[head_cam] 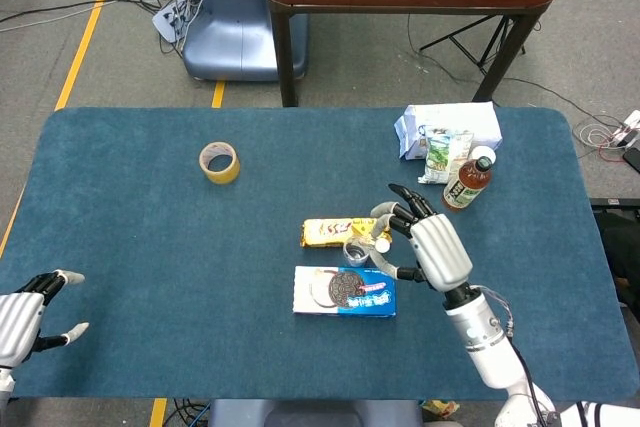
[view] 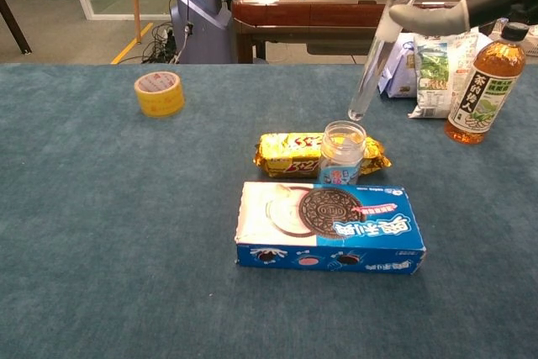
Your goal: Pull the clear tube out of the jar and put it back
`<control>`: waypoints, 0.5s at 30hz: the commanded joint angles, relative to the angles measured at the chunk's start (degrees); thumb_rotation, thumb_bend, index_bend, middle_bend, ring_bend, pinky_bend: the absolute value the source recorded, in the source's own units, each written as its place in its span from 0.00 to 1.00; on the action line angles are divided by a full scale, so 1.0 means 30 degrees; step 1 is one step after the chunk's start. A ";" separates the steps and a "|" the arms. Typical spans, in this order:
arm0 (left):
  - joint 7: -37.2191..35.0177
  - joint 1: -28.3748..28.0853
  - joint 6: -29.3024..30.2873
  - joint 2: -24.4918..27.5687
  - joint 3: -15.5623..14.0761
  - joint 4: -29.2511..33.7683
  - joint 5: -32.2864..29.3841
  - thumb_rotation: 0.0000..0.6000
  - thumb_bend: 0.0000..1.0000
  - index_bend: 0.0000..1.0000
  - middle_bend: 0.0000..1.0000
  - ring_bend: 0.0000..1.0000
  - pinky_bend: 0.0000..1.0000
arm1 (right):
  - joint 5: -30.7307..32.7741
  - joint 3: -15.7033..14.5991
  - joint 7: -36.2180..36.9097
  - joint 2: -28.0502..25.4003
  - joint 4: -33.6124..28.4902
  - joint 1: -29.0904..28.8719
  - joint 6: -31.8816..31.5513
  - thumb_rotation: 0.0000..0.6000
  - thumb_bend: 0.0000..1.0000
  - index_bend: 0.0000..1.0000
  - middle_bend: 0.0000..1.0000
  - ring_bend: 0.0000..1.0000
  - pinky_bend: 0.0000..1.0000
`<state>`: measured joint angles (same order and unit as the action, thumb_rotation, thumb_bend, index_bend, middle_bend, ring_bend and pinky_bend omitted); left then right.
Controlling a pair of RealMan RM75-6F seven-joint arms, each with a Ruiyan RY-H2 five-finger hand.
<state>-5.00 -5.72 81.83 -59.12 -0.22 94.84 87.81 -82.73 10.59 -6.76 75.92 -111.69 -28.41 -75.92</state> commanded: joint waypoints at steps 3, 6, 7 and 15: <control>0.0130 -0.0029 -0.0050 -0.0043 -0.0039 0.0031 0.0032 1.00 0.16 0.31 0.31 0.27 0.46 | -0.0057 -0.0107 0.1370 -0.1958 -0.1189 0.0491 0.0340 1.00 0.44 0.65 0.42 0.18 0.17; 0.0213 -0.0051 -0.0088 -0.0071 -0.0064 0.0050 0.0061 1.00 0.17 0.31 0.31 0.27 0.46 | 0.0650 -0.0234 0.0596 -0.3068 -0.1756 0.0511 0.1037 1.00 0.44 0.66 0.49 0.25 0.18; 0.0254 -0.0064 -0.0121 -0.0086 -0.0077 0.0059 0.0064 1.00 0.17 0.31 0.31 0.27 0.46 | 0.1085 -0.0283 0.0038 -0.3542 -0.2026 0.0490 0.1366 1.00 0.45 0.67 0.51 0.27 0.19; 0.0305 -0.0113 -0.0219 -0.0119 -0.0123 0.0093 0.0076 1.00 0.17 0.31 0.31 0.27 0.46 | 0.3785 -0.0235 -0.3093 -0.4987 -0.3411 0.0234 0.2265 1.00 0.47 0.68 0.56 0.32 0.19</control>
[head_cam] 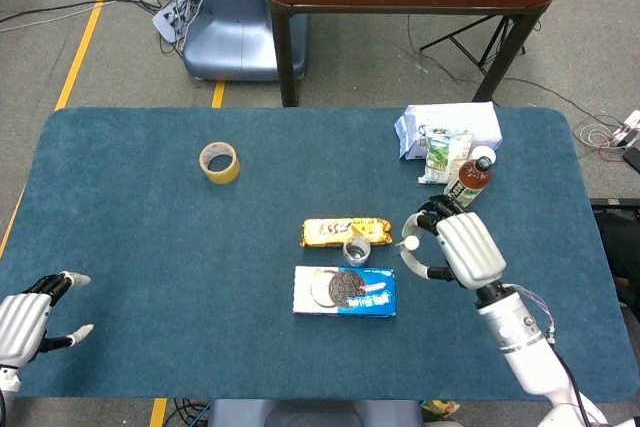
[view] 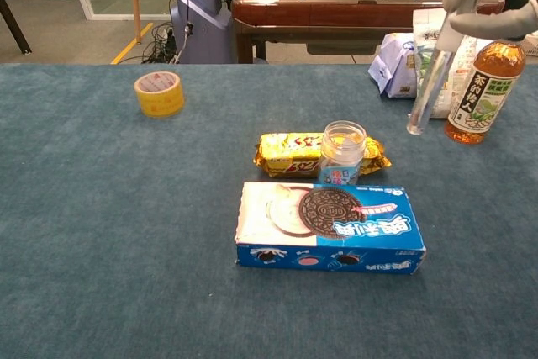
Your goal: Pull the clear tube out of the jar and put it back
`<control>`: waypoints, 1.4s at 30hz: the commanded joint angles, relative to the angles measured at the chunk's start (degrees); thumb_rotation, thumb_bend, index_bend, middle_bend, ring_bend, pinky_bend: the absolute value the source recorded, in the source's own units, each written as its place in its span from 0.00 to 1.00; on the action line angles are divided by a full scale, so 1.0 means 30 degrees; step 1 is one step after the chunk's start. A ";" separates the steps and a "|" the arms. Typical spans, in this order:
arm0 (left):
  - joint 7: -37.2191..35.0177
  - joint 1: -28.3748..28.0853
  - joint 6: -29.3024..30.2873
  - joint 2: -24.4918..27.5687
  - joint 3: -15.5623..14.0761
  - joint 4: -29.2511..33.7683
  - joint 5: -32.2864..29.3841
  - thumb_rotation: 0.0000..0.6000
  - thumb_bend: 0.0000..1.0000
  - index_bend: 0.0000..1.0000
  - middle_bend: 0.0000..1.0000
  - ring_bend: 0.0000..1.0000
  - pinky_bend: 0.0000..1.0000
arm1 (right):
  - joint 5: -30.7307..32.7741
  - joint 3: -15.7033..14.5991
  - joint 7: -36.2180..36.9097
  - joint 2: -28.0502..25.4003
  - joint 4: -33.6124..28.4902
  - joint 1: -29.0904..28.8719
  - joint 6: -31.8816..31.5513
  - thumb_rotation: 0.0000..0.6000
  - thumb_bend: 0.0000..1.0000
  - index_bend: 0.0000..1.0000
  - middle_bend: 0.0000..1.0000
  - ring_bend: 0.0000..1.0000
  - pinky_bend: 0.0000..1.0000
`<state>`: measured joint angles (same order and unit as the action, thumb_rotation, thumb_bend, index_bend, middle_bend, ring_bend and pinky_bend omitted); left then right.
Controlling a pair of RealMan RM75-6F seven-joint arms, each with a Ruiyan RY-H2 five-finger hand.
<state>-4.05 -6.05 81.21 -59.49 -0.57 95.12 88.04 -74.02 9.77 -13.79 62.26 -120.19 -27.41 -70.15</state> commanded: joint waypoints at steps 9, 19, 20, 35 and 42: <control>-0.0148 -0.0048 -0.0115 0.0053 -0.0030 -0.0019 -0.0049 1.00 0.17 0.31 0.31 0.27 0.46 | -0.2818 0.0424 0.8905 0.0397 0.1347 0.0340 0.0369 1.00 0.51 0.68 0.57 0.34 0.20; -0.0175 -0.0048 -0.0104 0.0076 -0.0062 0.0007 -0.0025 1.00 0.17 0.31 0.31 0.27 0.46 | -0.0501 -0.0230 0.1885 -0.1021 0.0694 0.0121 0.1563 1.00 0.51 0.68 0.57 0.34 0.20; -0.0180 -0.0053 -0.0115 0.0079 -0.0065 0.0008 -0.0027 1.00 0.16 0.31 0.31 0.27 0.46 | 0.0090 -0.0251 0.1084 -0.1205 0.0346 0.0038 0.1713 1.00 0.51 0.68 0.57 0.34 0.20; -0.0222 -0.0042 -0.0096 0.0128 -0.0075 0.0057 -0.0065 1.00 0.16 0.31 0.31 0.27 0.46 | -0.2178 0.0643 0.9645 -0.0859 0.0821 0.0547 0.1965 1.00 0.55 0.68 0.57 0.34 0.20; -0.0130 -0.0042 -0.0090 0.0122 -0.0104 0.0098 -0.0022 1.00 0.17 0.31 0.31 0.27 0.46 | -0.1578 -0.0037 0.6685 -0.1732 0.1242 0.0446 0.2683 1.00 0.55 0.68 0.57 0.34 0.20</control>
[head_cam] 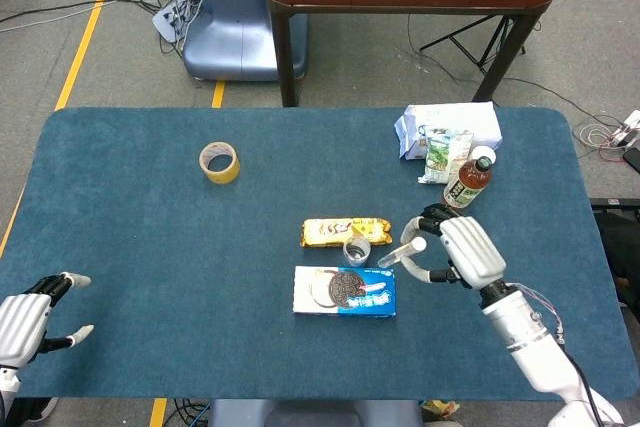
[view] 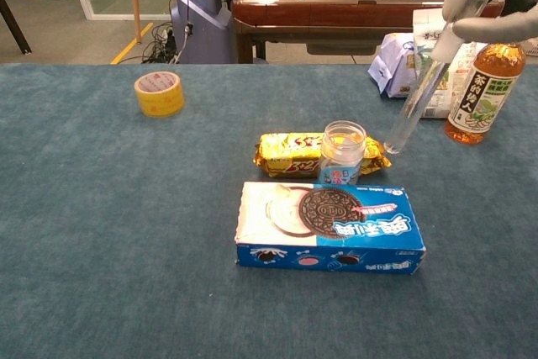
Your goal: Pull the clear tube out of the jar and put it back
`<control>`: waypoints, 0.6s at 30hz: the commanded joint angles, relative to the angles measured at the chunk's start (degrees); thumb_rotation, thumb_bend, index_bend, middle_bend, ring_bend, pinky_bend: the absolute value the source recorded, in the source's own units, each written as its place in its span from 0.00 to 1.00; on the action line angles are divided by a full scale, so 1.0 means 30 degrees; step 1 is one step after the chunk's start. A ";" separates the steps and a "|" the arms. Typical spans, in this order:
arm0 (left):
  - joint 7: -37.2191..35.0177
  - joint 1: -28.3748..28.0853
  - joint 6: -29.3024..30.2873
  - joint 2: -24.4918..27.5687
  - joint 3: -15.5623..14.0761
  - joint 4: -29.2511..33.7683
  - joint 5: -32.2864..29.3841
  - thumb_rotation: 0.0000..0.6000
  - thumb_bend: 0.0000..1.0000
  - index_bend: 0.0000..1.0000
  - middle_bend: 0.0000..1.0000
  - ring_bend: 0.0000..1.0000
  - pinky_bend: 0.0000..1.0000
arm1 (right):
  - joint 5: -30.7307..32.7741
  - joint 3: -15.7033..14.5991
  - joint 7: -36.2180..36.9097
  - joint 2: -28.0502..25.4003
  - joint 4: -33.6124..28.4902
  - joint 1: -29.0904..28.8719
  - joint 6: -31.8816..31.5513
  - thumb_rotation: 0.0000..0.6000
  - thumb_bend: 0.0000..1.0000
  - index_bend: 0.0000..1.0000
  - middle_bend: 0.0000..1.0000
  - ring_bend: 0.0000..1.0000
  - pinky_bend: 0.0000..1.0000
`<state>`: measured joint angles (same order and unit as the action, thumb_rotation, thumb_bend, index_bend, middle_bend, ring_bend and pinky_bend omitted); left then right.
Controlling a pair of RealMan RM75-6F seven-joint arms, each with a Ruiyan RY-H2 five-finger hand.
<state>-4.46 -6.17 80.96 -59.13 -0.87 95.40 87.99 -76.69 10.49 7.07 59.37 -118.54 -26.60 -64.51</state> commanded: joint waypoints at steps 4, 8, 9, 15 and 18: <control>0.0045 -0.0013 -0.0031 -0.0008 0.0007 0.0003 -0.0040 1.00 0.16 0.31 0.31 0.27 0.46 | 0.1945 -0.0531 -0.6244 -0.0576 0.0141 -0.0099 0.0422 1.00 0.55 0.68 0.57 0.34 0.20; 0.0095 -0.0015 -0.0024 -0.0016 0.0006 0.0005 -0.0033 1.00 0.17 0.31 0.31 0.27 0.46 | 0.3219 -0.0496 -0.7804 0.0154 -0.0307 -0.0268 -0.0012 1.00 0.55 0.68 0.57 0.34 0.20; 0.0061 -0.0008 -0.0017 -0.0016 0.0004 0.0010 -0.0038 1.00 0.17 0.31 0.31 0.27 0.46 | 0.3250 -0.0460 -0.7748 0.0313 -0.0324 -0.0306 -0.0045 1.00 0.55 0.68 0.57 0.34 0.20; -0.0038 -0.0011 -0.0030 0.0011 0.0018 -0.0006 -0.0079 1.00 0.17 0.31 0.31 0.27 0.46 | 0.1523 0.0004 -0.4251 0.1511 0.0275 0.0051 -0.0769 1.00 0.55 0.68 0.57 0.34 0.20; -0.0093 -0.0005 -0.0016 0.0028 0.0006 0.0008 -0.0051 1.00 0.16 0.31 0.31 0.27 0.46 | -0.0168 0.0111 -0.2242 0.2418 0.1047 0.0406 -0.1795 1.00 0.55 0.68 0.57 0.34 0.20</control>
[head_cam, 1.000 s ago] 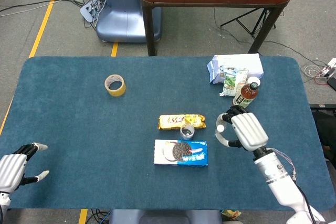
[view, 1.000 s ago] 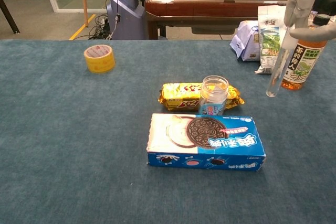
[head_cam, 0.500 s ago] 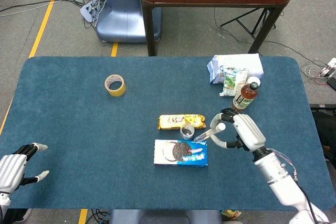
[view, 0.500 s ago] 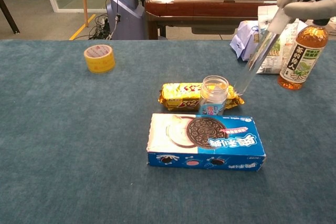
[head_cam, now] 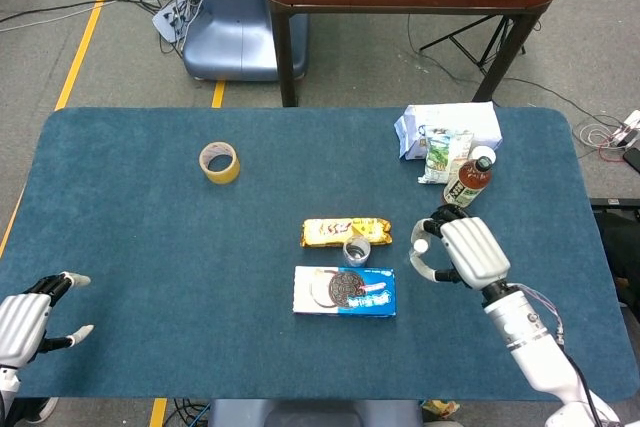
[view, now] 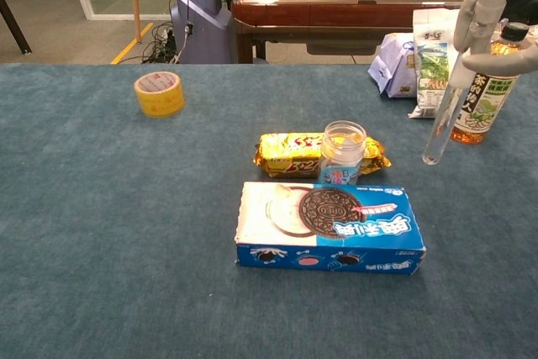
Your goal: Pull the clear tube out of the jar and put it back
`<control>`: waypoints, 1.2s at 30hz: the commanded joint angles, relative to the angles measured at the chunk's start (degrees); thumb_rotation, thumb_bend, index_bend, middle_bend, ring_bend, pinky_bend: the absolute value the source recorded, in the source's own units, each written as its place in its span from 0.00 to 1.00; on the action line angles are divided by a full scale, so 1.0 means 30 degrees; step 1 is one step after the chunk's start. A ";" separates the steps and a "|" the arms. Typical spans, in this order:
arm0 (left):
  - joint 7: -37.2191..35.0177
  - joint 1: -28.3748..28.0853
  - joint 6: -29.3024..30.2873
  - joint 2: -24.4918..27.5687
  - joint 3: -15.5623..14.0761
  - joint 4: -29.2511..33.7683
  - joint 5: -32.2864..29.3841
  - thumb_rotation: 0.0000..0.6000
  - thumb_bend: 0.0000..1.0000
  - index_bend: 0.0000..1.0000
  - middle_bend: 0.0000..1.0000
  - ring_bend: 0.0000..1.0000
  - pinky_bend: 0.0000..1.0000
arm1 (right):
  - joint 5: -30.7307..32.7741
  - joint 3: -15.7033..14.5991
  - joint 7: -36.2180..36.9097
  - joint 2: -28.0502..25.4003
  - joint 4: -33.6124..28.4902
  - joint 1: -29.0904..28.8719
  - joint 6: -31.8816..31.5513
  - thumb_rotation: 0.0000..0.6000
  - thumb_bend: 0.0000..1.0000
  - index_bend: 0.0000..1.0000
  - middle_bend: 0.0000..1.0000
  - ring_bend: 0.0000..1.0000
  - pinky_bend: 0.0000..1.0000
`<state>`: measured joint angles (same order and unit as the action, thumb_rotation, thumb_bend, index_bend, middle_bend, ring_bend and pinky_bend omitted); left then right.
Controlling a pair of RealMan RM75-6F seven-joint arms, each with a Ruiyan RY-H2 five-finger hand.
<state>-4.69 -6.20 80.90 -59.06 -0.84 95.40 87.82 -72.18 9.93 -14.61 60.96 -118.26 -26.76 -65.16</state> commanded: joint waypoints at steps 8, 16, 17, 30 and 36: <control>0.0029 0.0003 -0.0005 0.0032 -0.0036 0.0047 0.0044 1.00 0.16 0.31 0.31 0.27 0.46 | -0.3041 -0.0121 0.6186 0.1732 0.1932 0.0696 -0.1705 1.00 0.55 0.68 0.56 0.34 0.20; 0.0156 -0.0013 -0.0059 0.0005 -0.0038 0.0061 0.0001 1.00 0.16 0.31 0.31 0.27 0.46 | 0.0684 -0.0300 -0.0833 0.1548 0.1288 0.0380 -0.1243 1.00 0.55 0.68 0.56 0.34 0.20; 0.0155 -0.0018 -0.0070 0.0010 -0.0038 0.0066 -0.0004 1.00 0.16 0.31 0.31 0.27 0.46 | 0.0973 -0.0293 -0.1323 0.1569 0.1185 0.0322 -0.1257 1.00 0.55 0.68 0.56 0.34 0.20; -0.0018 -0.0009 -0.0057 0.0067 -0.0028 0.0068 -0.0029 1.00 0.17 0.31 0.31 0.27 0.46 | -0.2052 0.0188 0.5487 0.2576 0.1632 0.0570 -0.1518 1.00 0.55 0.68 0.56 0.34 0.20; 0.0000 -0.0024 -0.0082 0.0059 -0.0028 0.0058 -0.0029 1.00 0.17 0.31 0.31 0.27 0.46 | -0.3713 0.0557 0.7225 0.3329 0.2358 0.0663 -0.2763 1.00 0.55 0.68 0.56 0.34 0.20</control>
<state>-4.69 -6.27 80.65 -58.88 -0.92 95.57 87.73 -78.29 10.52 -1.18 68.67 -113.13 -25.19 -70.80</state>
